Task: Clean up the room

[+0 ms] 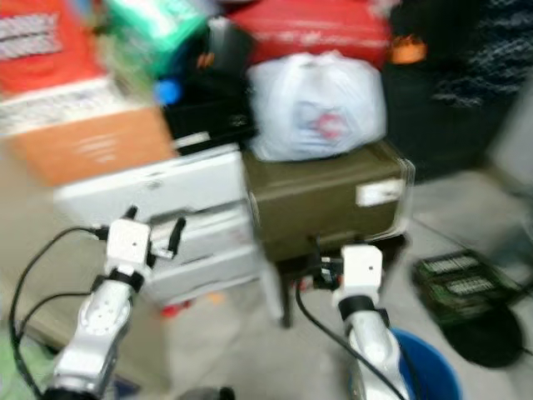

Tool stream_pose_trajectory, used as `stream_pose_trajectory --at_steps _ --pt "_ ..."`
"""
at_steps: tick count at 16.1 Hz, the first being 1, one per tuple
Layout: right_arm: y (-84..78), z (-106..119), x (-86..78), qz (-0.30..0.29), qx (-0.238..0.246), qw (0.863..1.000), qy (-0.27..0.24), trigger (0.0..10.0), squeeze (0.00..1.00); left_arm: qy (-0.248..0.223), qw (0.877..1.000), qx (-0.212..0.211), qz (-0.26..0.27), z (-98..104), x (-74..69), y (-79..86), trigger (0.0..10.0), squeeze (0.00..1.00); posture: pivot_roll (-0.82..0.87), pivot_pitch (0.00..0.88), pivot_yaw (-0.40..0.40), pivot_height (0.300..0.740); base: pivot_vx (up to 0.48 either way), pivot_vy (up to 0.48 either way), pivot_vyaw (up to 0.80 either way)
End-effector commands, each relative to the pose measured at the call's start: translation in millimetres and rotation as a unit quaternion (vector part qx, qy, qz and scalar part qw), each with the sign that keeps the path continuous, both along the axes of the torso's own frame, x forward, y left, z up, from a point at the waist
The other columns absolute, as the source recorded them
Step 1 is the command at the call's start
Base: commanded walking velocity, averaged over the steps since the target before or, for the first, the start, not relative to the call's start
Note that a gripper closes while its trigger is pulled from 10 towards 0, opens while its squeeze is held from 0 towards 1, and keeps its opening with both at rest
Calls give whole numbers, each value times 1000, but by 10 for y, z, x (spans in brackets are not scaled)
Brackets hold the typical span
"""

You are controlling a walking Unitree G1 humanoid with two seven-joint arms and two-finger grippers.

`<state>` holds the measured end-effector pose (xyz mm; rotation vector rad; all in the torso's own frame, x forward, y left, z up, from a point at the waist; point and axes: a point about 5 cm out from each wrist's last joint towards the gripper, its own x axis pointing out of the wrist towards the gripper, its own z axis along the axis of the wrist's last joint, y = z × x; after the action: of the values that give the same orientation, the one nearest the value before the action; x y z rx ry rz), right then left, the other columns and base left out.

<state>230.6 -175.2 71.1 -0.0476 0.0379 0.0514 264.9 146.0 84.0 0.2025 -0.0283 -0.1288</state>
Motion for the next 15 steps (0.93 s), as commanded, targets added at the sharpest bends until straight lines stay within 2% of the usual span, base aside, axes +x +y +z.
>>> stream_pose_trajectory --at_steps 1,5,10,15 --pt "14 1 -1 -4 7 1000 0 10000 0 2 1000 9 13 4 11 65 10000 0 -44 28 60 740 0 0 800" --pt "24 -11 -22 -3 9 1000 3 10000 0 15 1000 10 24 -77 -57 123 10000 0 -43 35 61 740 0 0 800" --pt "11 -9 -25 -5 7 1000 3 10000 0 19 1000 7 16 -80 -59 89 10000 0 -46 39 64 740 0 0 796" --pt "-27 -33 -62 -16 4 1000 9 10000 0 28 1000 -7 -1 -96 -97 55 10000 0 -48 52 59 740 0 0 80"
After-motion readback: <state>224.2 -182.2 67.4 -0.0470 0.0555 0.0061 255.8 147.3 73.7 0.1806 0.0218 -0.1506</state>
